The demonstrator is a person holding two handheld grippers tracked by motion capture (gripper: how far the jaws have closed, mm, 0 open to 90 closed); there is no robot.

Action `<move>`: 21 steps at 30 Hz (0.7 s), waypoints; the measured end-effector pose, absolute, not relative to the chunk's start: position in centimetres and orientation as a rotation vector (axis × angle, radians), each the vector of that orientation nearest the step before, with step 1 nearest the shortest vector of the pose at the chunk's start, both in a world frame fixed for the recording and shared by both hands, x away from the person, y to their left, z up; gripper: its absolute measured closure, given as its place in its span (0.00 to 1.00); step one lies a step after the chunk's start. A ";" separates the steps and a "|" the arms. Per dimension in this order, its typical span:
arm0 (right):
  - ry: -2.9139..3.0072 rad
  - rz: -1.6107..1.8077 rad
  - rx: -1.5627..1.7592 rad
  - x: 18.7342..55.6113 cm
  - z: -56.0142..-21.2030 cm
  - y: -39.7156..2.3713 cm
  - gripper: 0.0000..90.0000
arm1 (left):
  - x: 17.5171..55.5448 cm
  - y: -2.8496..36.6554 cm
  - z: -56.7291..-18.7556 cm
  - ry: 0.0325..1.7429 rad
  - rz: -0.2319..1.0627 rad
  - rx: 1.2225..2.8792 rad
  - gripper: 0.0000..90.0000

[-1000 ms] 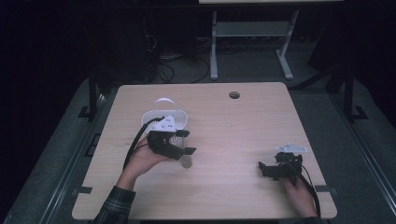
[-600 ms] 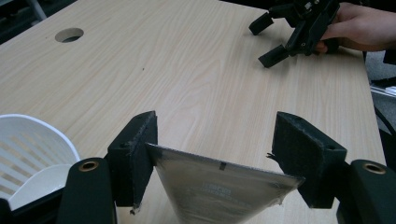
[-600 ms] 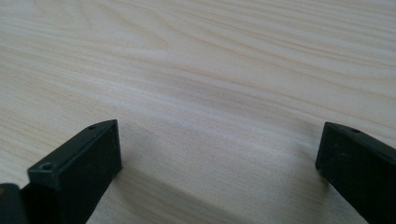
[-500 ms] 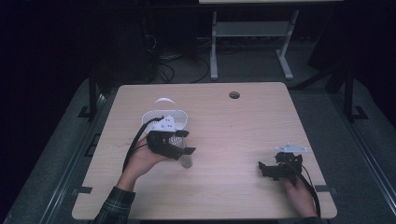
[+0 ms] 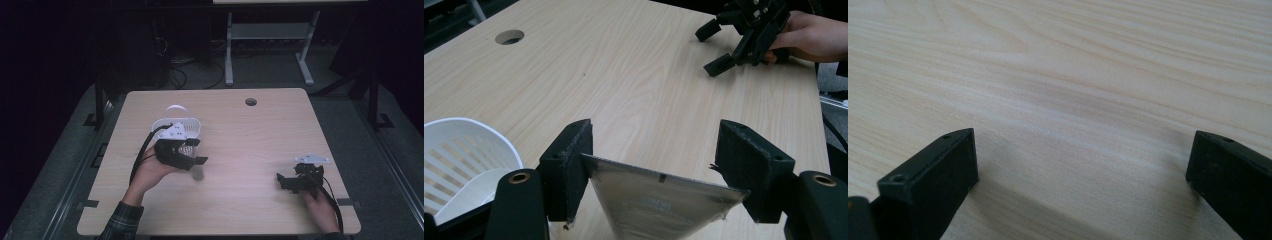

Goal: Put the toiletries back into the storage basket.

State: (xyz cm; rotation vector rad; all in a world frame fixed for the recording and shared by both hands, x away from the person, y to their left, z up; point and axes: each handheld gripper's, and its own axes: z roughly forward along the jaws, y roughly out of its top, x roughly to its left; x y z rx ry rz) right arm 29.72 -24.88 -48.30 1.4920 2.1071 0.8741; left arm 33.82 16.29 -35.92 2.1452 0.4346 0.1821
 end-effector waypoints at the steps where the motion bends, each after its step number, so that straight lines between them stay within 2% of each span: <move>1: 2.107 0.874 1.492 29.7 -48.3 -24.9 0.00 | 33.8 16.3 -35.8 0.433 0.182 2.147 0.35; 21: 2.107 0.875 1.492 29.7 -48.3 -24.9 0.00 | 33.3 16.9 -34.2 0.460 0.214 2.143 0.35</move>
